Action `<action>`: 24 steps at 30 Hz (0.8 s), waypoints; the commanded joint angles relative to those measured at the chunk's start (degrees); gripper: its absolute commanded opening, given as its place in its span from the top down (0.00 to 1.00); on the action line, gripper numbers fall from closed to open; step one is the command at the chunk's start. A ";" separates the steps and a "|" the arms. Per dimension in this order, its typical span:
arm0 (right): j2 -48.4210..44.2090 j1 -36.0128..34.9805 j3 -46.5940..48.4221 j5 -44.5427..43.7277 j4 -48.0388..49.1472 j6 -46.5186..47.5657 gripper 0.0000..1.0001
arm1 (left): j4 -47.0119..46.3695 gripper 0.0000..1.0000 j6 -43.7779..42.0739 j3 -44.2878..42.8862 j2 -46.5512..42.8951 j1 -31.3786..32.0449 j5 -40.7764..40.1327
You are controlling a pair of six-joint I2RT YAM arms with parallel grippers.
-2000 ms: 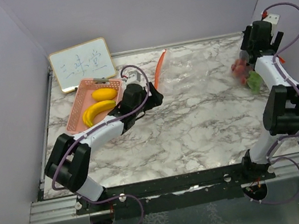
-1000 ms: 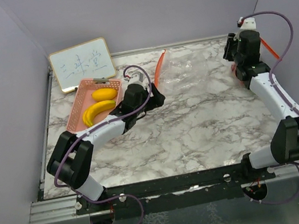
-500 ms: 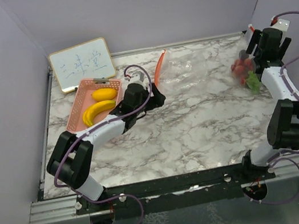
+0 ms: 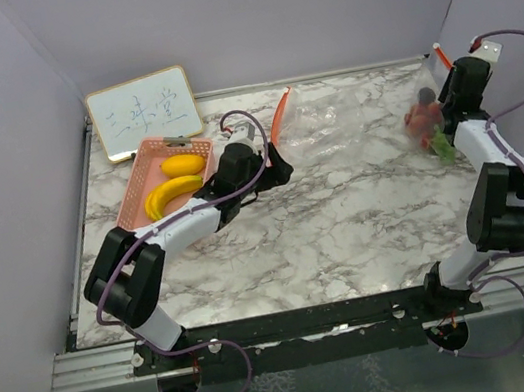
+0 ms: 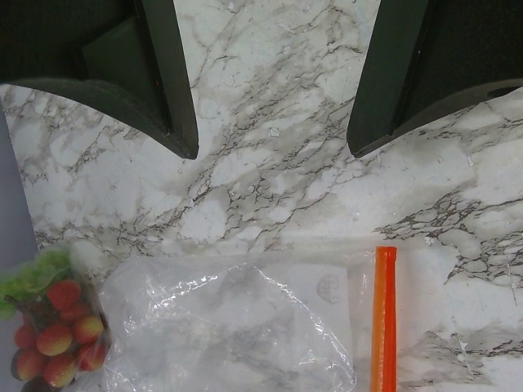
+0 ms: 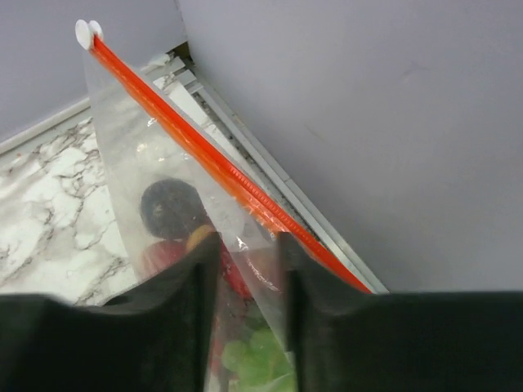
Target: Open the zip-top bag and remove the fake food
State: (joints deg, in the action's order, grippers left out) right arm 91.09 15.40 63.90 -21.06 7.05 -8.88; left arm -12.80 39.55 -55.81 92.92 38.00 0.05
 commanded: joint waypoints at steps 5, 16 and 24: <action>-4.44 0.33 -2.20 9.13 0.15 -2.53 0.97 | -2.33 0.23 -0.17 -0.10 0.40 -0.29 2.06; -9.23 -0.90 -3.70 11.31 -0.63 -2.74 0.70 | -2.91 0.23 -0.41 1.47 -1.11 -0.38 2.06; -8.70 -0.59 -2.43 -4.83 4.49 -1.88 0.10 | -7.28 0.23 2.02 3.26 0.34 -0.38 3.12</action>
State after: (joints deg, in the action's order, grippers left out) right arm 82.50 14.59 60.64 -14.59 6.59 -11.84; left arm -15.92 40.14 -53.17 92.90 37.87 1.10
